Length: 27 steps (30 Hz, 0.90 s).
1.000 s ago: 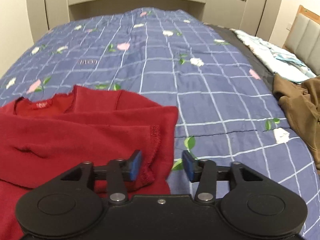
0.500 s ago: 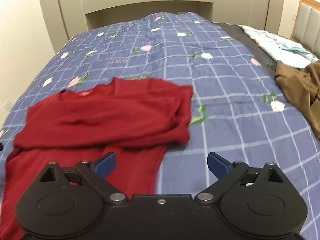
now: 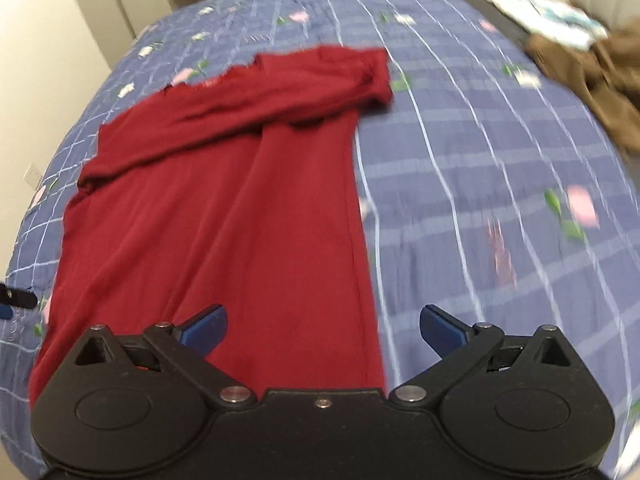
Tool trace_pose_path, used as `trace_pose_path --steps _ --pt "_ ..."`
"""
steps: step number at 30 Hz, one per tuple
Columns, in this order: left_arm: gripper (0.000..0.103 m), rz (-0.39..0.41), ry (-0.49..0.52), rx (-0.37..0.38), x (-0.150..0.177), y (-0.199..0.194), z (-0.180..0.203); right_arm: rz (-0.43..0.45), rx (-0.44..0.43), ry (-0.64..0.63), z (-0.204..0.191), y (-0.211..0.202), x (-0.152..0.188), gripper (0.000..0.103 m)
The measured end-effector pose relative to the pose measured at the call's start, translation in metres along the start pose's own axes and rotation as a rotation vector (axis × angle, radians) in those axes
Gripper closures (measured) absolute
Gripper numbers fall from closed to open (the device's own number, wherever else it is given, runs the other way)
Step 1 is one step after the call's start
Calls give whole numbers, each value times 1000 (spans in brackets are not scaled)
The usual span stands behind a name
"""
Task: Fold small clothes
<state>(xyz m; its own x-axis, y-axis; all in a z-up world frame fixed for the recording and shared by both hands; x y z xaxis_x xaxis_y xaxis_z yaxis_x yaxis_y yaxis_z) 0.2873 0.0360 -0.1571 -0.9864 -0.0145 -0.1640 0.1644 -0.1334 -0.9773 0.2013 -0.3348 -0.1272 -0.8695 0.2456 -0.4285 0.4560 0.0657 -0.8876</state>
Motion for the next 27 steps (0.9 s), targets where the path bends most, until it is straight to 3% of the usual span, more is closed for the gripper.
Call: trace_pose_path --steps 4,8,12,14,15,17,20,21,27 --pt "1 -47 69 49 26 6 3 -34 5 78 7 -5 31 14" --pt "17 -94 139 93 47 13 9 -57 24 137 21 -4 49 30" --pt "25 -110 187 109 58 13 17 -53 40 170 30 -4 56 40" --pt "36 -117 209 93 60 9 21 -64 76 131 31 -5 58 61" --pt "43 -122 215 87 59 8 22 -69 80 115 30 -6 57 68" --pt "56 -135 222 104 58 5 24 -80 79 83 28 -11 55 96" --pt "57 -139 250 142 56 -3 28 -86 120 15 27 -21 49 98" --pt "53 -127 275 141 57 -6 30 -81 146 1 29 -24 47 98" --pt "49 -107 408 95 72 -5 40 -96 186 59 57 -21 50 95"
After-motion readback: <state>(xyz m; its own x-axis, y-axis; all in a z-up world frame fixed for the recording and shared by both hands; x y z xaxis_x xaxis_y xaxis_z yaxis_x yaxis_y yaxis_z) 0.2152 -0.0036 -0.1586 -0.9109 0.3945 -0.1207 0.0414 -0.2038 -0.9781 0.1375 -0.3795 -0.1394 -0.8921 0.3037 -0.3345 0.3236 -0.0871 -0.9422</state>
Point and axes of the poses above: each gripper's, at about its wrist camera, not at the fingertips, and y roughly the way its jaws point, z to its right, x to its underside, the point moved 6 cm from there along y, roughly the way its jaws point, and after that the axes turned 3 degrees about -x, right-handed, at the moved point
